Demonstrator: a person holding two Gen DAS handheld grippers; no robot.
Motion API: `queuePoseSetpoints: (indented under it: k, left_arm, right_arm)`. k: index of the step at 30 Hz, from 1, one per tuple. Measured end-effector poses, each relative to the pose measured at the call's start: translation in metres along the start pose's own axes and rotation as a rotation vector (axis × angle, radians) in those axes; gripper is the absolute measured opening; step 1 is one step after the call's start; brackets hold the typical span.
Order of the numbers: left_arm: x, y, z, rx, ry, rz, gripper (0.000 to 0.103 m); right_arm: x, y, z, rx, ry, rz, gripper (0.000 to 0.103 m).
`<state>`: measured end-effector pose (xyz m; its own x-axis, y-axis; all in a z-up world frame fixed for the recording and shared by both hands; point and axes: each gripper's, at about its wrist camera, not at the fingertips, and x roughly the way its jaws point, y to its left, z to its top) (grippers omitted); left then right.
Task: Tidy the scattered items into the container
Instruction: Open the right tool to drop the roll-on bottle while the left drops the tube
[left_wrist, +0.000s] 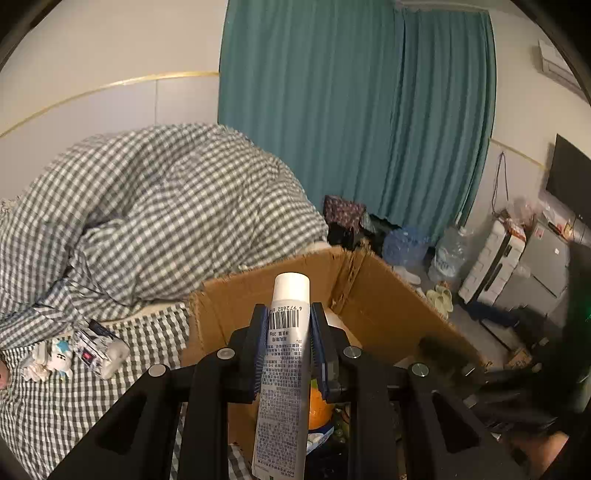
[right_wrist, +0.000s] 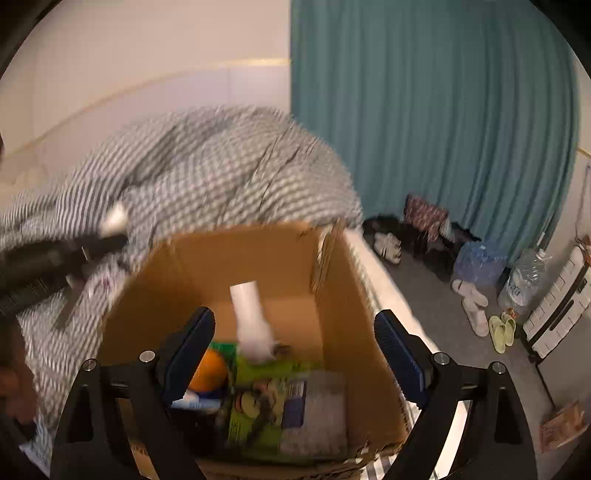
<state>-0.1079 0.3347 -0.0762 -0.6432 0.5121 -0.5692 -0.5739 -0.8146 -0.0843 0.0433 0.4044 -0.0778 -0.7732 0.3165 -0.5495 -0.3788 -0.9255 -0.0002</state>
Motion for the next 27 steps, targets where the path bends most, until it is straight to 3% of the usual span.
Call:
queuePoseSetpoints:
  k: [6,12,16,17,18,19,20,23,27]
  left_arm:
    - [0.035,-0.005,-0.009,-0.004,0.11,-0.054,0.022]
    - [0.067,-0.014,-0.022,0.02,0.252,-0.079,0.022]
    - [0.09,-0.022,-0.035,0.043,0.404,-0.096,0.029]
    - [0.091,-0.024,-0.037,0.054,0.406,-0.087,0.043]
    - [0.09,-0.026,-0.038,0.06,0.405,-0.082,0.075]
    - [0.088,-0.026,-0.037,0.057,0.398,-0.083,0.092]
    - [0.084,-0.025,-0.036,0.044,0.377,-0.09,0.101]
    - [0.065,-0.018,-0.029,0.02,0.299,-0.096,0.101]
    - [0.036,-0.007,-0.02,0.01,0.191,-0.016,0.103]
  right_arm:
    - [-0.011,-0.015,0.004,0.055,-0.104,-0.016,0.095]
    - [0.006,-0.018,0.003,0.051,-0.025,-0.01,0.095]
    - [0.007,-0.02,0.0,0.064,-0.016,-0.003,0.095]
    - [0.006,-0.02,0.0,0.063,-0.02,-0.002,0.095]
    - [0.004,-0.02,0.001,0.062,-0.023,-0.003,0.095]
    - [0.002,-0.019,0.002,0.062,-0.029,-0.006,0.095]
    - [-0.001,-0.018,0.003,0.062,-0.036,-0.008,0.095]
    - [-0.008,-0.015,0.007,0.063,-0.058,-0.009,0.095]
    - [-0.024,-0.005,0.015,0.059,-0.109,-0.02,0.099]
